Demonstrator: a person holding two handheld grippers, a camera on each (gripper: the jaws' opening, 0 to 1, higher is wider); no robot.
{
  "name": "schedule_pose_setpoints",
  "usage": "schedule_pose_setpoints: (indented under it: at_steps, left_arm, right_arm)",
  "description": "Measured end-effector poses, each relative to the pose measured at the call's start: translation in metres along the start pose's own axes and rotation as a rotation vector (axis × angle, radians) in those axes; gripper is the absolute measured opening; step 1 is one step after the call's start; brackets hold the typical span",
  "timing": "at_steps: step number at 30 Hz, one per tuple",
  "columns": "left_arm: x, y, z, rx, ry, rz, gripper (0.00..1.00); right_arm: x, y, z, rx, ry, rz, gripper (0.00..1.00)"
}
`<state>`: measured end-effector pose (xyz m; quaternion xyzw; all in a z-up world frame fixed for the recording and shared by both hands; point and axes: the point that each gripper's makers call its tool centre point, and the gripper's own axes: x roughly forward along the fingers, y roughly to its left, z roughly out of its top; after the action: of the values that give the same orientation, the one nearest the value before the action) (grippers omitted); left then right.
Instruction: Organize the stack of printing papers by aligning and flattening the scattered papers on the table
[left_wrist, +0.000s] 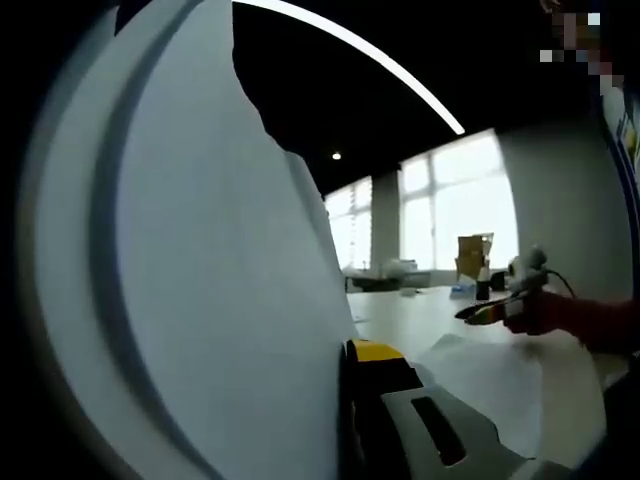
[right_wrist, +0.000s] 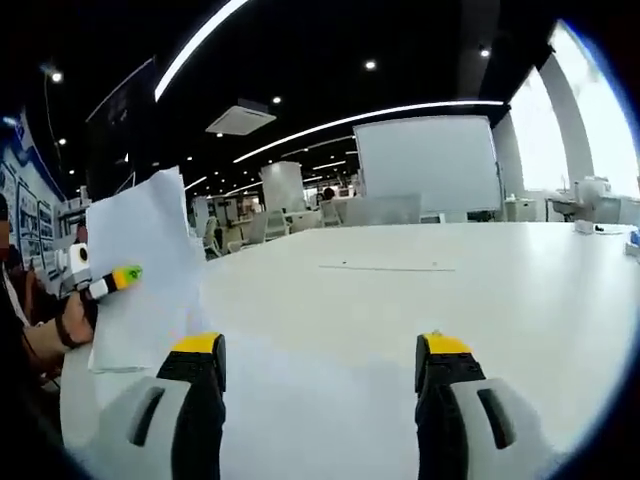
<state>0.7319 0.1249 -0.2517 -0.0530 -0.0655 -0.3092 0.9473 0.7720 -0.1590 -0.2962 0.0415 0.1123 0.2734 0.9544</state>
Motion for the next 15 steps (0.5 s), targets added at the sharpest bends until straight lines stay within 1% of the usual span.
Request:
schedule_pose_setpoints:
  at_steps: [2,4,7,9,11,12,13,14,15]
  left_arm:
    - [0.000,0.000,0.000,0.000,0.000,0.000,0.08]
    - [0.000,0.000,0.000,0.000,0.000,0.000,0.08]
    - [0.000,0.000,0.000,0.000,0.000,0.000,0.08]
    - [-0.001,0.000,0.000,0.000,0.000,0.000,0.08]
    - [-0.001,0.000,0.000,0.000,-0.001,0.000,0.08]
    - [-0.001,0.001,0.000,0.000,-0.001,0.000,0.08]
    - [-0.001,0.001,0.000,0.000,-0.001,0.001,0.08]
    - [-0.001,0.001,0.000,-0.001,-0.001,0.000,0.08]
    - [-0.001,0.001,0.000,-0.001,-0.001,0.001,0.08]
  right_arm:
    - [0.001,-0.003,0.002,0.011,-0.005,0.007,0.71]
    - [0.004,-0.005,0.002,0.013,0.006,0.016,0.69]
    - [0.008,-0.009,0.004,-0.001,0.014,0.031,0.67]
    - [0.011,-0.012,0.001,-0.010,0.028,0.043,0.66]
    - [0.013,-0.007,-0.006,-0.056,0.064,0.101,0.67]
    - [0.013,-0.006,-0.009,-0.075,0.077,0.114,0.67]
    - [0.015,-0.008,-0.013,-0.120,0.093,0.117,0.67]
    - [0.016,-0.008,-0.016,-0.141,0.101,0.121,0.67]
    - [0.017,-0.009,-0.022,-0.166,0.122,0.129,0.67]
